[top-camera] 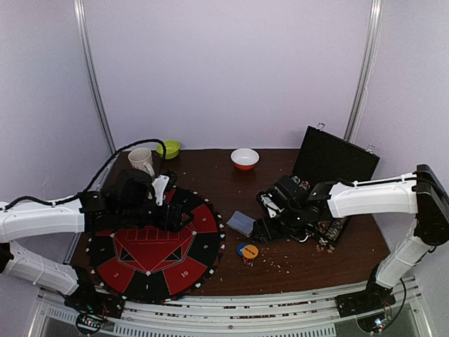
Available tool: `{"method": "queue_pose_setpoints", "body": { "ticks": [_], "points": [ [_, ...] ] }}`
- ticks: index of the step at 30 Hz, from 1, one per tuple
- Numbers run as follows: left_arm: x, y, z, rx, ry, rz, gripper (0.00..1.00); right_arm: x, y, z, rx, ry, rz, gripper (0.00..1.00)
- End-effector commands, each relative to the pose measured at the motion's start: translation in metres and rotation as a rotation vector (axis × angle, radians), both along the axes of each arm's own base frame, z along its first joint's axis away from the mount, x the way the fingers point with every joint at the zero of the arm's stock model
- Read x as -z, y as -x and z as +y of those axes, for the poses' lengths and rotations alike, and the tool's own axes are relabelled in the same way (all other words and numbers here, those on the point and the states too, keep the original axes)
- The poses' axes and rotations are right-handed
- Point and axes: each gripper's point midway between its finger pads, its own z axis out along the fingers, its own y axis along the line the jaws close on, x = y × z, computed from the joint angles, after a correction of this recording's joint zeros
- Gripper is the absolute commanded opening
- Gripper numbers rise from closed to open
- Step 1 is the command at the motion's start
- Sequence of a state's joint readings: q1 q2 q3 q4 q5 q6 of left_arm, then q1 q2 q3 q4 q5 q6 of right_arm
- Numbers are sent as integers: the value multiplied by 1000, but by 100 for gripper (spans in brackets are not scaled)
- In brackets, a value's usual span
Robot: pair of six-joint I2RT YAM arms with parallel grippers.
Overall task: Distribute texas hold em gaming equipment
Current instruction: Adjust the big blind button at the center of the board.
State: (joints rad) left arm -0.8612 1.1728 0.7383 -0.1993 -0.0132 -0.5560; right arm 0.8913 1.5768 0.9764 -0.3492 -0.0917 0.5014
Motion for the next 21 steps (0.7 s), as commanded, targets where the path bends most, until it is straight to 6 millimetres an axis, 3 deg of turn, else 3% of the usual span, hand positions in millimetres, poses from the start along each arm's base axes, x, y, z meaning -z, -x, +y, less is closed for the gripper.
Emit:
{"method": "queue_pose_setpoints", "body": {
  "ticks": [1, 8, 15, 21],
  "points": [
    [-7, -1, -20, 92, 25, -26, 80, -14, -11, -5, 74, -13, -43, 79],
    [11, 4, -53, 283, -44, 31, 81, -23, -14, 2, 176, -108, -22, 79],
    [18, 5, -75, 349, 16, 57, 80, -11, -13, 11, 172, -123, 25, 78],
    [41, 2, -82, 315, 38, 131, 76, -1, -8, -3, 139, -22, 20, 78]
  ]
}}
